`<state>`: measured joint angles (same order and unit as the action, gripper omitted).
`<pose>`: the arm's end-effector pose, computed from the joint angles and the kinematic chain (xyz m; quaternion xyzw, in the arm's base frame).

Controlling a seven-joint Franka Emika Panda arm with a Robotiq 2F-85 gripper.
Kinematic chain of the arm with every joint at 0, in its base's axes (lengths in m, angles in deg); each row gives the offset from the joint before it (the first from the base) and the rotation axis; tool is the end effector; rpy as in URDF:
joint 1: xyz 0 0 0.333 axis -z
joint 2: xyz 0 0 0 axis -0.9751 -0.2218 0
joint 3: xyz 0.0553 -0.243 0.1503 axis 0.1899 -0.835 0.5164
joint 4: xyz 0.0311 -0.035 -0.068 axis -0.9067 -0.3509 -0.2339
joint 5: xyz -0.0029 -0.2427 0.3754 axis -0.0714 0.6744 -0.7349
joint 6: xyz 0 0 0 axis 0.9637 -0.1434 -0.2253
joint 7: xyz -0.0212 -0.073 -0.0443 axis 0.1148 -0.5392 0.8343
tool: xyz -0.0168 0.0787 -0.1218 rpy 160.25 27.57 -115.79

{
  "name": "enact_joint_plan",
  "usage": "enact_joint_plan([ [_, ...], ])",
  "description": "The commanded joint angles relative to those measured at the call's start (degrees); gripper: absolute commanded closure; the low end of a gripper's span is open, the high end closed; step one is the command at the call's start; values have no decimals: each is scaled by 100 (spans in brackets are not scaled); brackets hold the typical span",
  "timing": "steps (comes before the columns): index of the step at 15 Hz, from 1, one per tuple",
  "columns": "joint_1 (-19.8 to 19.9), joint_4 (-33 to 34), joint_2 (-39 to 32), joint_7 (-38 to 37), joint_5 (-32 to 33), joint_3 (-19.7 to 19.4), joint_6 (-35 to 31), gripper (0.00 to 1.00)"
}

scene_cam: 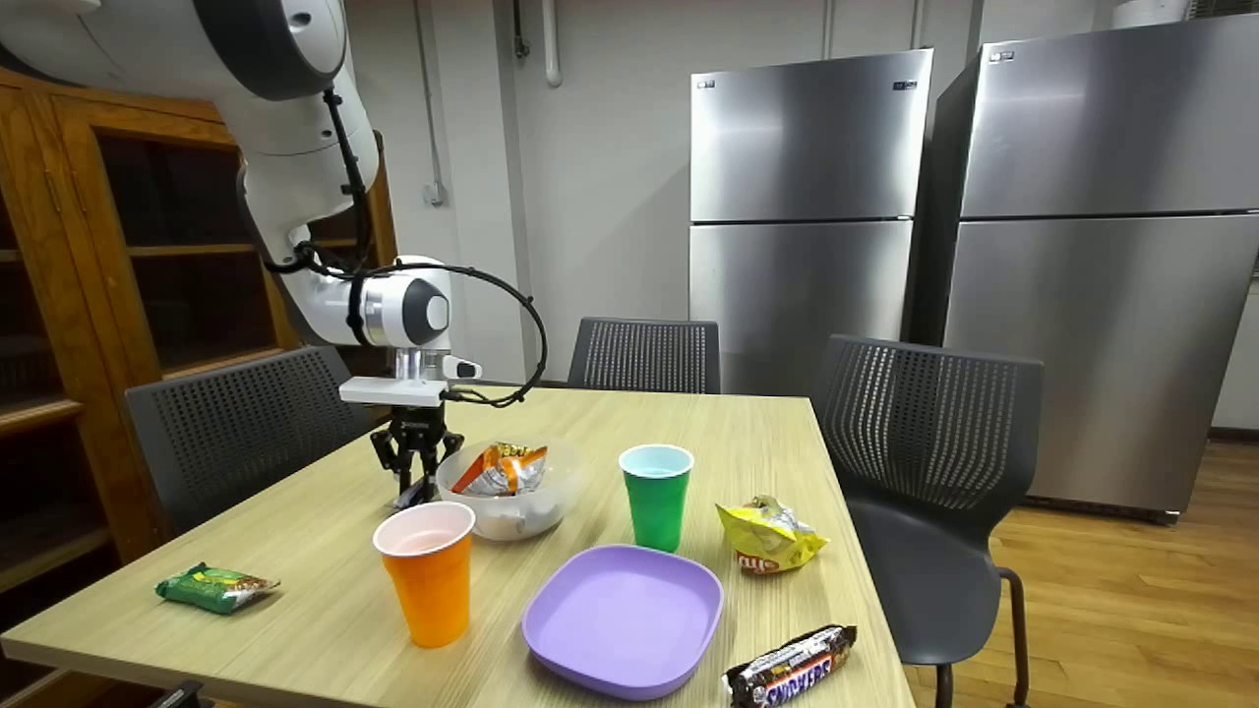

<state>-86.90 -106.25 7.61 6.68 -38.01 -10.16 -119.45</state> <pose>0.6570 0.1796 0.0061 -0.9889 -0.1101 0.0984 0.0159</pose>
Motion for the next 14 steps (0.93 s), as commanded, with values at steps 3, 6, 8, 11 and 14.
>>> enact_joint_plan([
  [3, -74, -196, 465, 46, 59, -13, 56, 91],
  [6, -95, -397, 809, 170, 120, 10, 26, 91],
  [8, -117, -576, 1061, 257, 173, 18, -13, 91],
  [11, -157, -916, 1455, 366, 280, 27, -57, 91],
  [14, -182, -1394, 1919, 382, 425, 11, -203, 91],
])
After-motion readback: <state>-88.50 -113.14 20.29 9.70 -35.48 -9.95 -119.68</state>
